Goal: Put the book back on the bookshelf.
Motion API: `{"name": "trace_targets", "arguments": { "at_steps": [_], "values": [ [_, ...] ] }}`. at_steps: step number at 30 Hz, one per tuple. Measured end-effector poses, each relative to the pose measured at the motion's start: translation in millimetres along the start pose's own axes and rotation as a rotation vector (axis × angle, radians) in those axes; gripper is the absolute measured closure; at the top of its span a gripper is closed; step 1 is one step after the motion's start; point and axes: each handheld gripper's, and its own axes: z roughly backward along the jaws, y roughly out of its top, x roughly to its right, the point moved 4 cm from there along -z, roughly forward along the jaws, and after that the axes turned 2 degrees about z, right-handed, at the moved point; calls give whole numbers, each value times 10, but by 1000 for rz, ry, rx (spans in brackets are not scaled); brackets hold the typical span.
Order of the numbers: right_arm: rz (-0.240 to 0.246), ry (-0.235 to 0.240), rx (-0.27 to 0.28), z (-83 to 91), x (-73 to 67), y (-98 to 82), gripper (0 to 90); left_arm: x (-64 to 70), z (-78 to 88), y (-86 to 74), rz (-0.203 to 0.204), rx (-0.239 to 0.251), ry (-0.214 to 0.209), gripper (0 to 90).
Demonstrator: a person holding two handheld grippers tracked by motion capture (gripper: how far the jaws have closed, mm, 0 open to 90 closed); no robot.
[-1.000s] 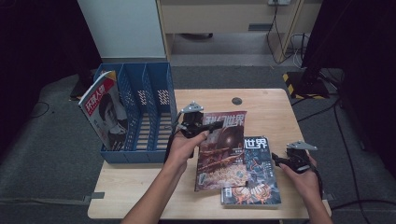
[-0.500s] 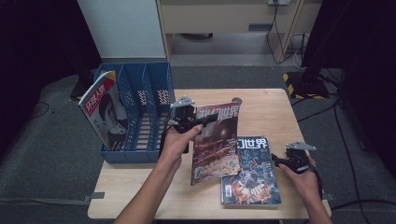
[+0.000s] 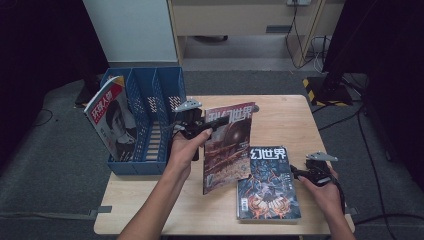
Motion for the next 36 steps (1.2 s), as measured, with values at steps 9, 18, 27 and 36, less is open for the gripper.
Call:
{"name": "trace_targets", "arguments": {
  "at_steps": [9, 18, 27, 36],
  "values": [
    [-2, -3, -6, -13, -5, -13, 285, -7, 84, 88, -1, 34, 5, 836],
    [-4, -1, -1, -19, 3, -19, 278, -30, 174, 160, -5, 58, 19, 836],
    [-14, 1, 12, -23, 8, -32, 274, -37, 244, 218, 2, 77, 21, 836],
    [-19, 5, 14, -25, 9, -35, 270, -60, 290, 239, 7, 89, 27, 835]
  ]
}}
